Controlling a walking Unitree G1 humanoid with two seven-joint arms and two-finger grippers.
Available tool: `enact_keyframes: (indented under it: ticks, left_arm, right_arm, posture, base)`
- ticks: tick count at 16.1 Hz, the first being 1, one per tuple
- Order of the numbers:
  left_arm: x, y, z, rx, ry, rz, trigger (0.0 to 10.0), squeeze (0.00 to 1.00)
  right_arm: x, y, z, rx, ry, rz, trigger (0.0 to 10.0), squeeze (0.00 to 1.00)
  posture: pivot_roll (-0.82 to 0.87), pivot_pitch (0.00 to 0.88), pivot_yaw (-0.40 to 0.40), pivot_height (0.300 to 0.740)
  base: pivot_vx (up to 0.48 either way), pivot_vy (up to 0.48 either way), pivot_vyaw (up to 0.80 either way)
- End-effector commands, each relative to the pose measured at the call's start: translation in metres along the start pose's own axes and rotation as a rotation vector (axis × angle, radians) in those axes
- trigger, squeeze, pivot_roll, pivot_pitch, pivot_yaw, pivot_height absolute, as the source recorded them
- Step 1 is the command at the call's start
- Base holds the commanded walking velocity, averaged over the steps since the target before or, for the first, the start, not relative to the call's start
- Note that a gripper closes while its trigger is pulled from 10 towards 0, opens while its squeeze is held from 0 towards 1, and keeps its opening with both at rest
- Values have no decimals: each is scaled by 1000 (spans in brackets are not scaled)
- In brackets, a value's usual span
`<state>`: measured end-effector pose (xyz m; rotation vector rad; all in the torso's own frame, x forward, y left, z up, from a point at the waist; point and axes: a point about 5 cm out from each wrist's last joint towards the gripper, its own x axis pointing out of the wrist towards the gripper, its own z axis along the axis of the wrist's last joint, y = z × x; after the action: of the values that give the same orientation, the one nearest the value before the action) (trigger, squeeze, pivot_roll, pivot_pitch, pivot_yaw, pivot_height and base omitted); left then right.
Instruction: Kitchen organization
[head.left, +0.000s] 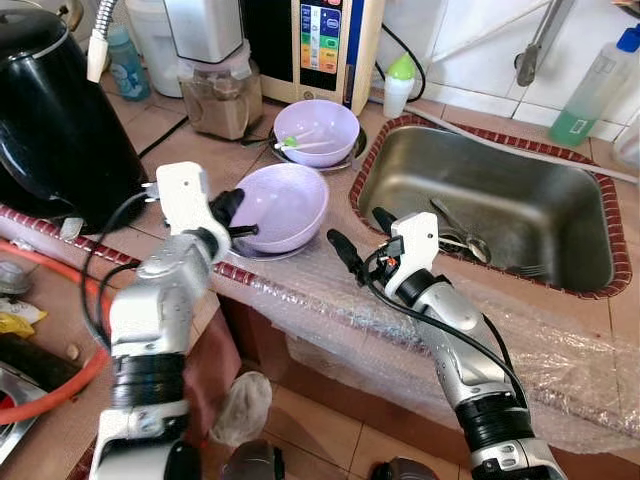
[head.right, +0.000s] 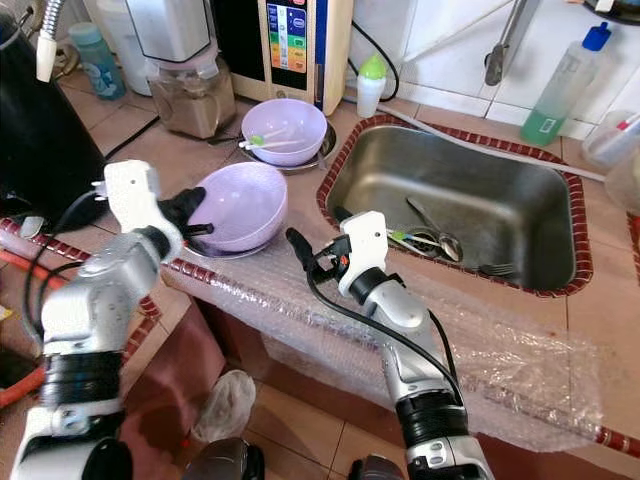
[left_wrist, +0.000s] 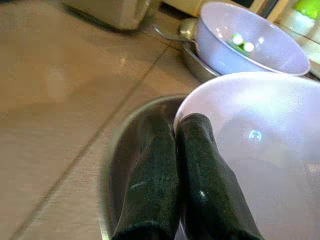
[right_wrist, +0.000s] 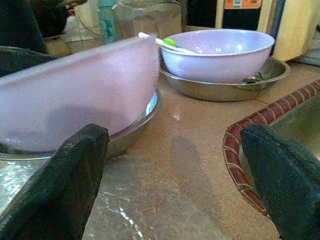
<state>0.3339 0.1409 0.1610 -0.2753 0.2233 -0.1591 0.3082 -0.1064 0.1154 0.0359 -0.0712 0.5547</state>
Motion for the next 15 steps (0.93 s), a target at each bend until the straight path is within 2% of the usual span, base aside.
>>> enact_keyframes:
  ticks: [1, 5, 8, 11, 12, 13, 15]
  left_arm:
    - [5, -8, -9, 11, 43, -9, 0, 0]
    - [15, -24, -12, 8, 46, -43, 0, 0]
    - [18, -20, 3, 36, -38, 0, 0, 0]
    - [11, -9, 18, 85, -118, 37, 0, 0]
    - [4, -6, 24, 132, -161, 39, 0, 0]
    - [0, -6, 25, 142, -178, 34, 0, 0]
    - [-7, -7, 27, 153, -203, 22, 0, 0]
  right_arm:
    - [2, -2, 1, -9, 6, -8, 10000, 0]
    - [2, -5, 2, -25, 7, -33, 10000, 0]
    - [1, -9, 3, -32, -4, -61, 10000, 0]
    - [0, -13, 9, -7, -42, -93, 10000, 0]
    - [0, -15, 14, 11, -66, -113, 10000, 0]
    - [1, -17, 17, -11, -77, -133, 10000, 0]
    - [2, -26, 21, 123, -117, -196, 10000, 0]
  posture:
    - [21, 34, 28, 740]
    - [12, 39, 30, 740]
    - [8, 39, 33, 740]
    - [10, 35, 34, 740]
    - [16, 33, 30, 740]
    - [20, 31, 27, 740]
    - [25, 29, 22, 740]
  base:
    - [0, 0, 0]
    - [0, 0, 0]
    - [0, 0, 0]
    - [0, 0, 0]
    - [0, 0, 0]
    - [0, 0, 0]
    - [0, 0, 0]
